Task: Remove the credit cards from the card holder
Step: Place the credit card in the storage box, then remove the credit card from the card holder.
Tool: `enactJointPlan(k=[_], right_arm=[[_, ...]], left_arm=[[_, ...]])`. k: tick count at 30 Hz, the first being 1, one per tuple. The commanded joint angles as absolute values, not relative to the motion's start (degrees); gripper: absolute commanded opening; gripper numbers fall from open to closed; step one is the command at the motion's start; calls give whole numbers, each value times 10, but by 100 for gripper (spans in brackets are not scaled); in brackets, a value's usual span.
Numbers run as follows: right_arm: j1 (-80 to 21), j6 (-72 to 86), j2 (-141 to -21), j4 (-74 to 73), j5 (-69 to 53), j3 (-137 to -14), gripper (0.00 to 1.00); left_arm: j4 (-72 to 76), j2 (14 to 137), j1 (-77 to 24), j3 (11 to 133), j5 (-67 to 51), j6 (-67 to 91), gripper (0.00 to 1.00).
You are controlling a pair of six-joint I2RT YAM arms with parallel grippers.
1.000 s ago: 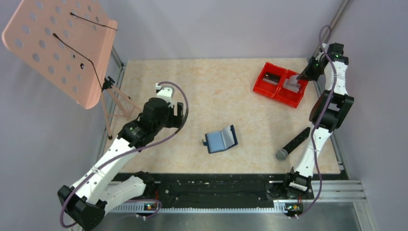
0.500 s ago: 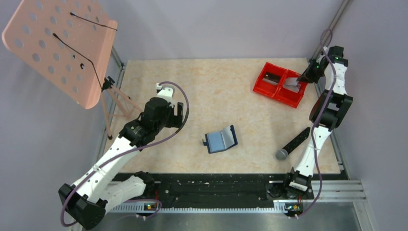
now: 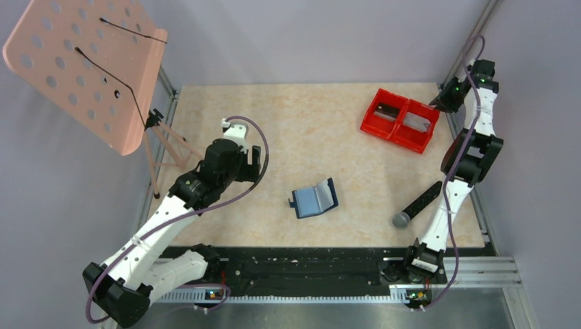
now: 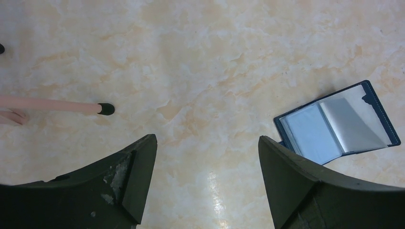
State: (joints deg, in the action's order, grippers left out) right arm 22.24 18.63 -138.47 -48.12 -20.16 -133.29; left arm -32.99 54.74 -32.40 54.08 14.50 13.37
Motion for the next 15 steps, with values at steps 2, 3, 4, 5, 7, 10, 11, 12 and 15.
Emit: enactJointPlan(k=[2, 3, 4, 5, 7, 10, 11, 12, 15], right_arm=[[227, 212, -1355, -444, -177, -1370, 30], [226, 215, -1349, -443, -178, -1365, 30], [224, 216, -1342, -441, -177, -1357, 30], [222, 216, -1335, -441, -174, -1347, 30], [216, 216, -1316, -437, -171, -1321, 30], [196, 210, -1280, -425, -174, -1269, 30], [189, 207, -1266, -420, -174, -1248, 30], [181, 204, -1251, -414, -171, -1229, 30], [157, 198, -1203, -405, -164, -1171, 32]], left_arm=[[-302, 533, -324, 541, 152, 128, 83], [-302, 533, -325, 541, 152, 128, 83], [-303, 534, -325, 541, 151, 128, 83], [-303, 535, -325, 542, 150, 129, 83], [-303, 536, -324, 543, 146, 131, 83], [-306, 540, -325, 546, 134, 146, 83], [-307, 541, -324, 548, 128, 155, 83], [-306, 541, -324, 548, 116, 166, 83], [-296, 542, -325, 547, 76, 205, 82]])
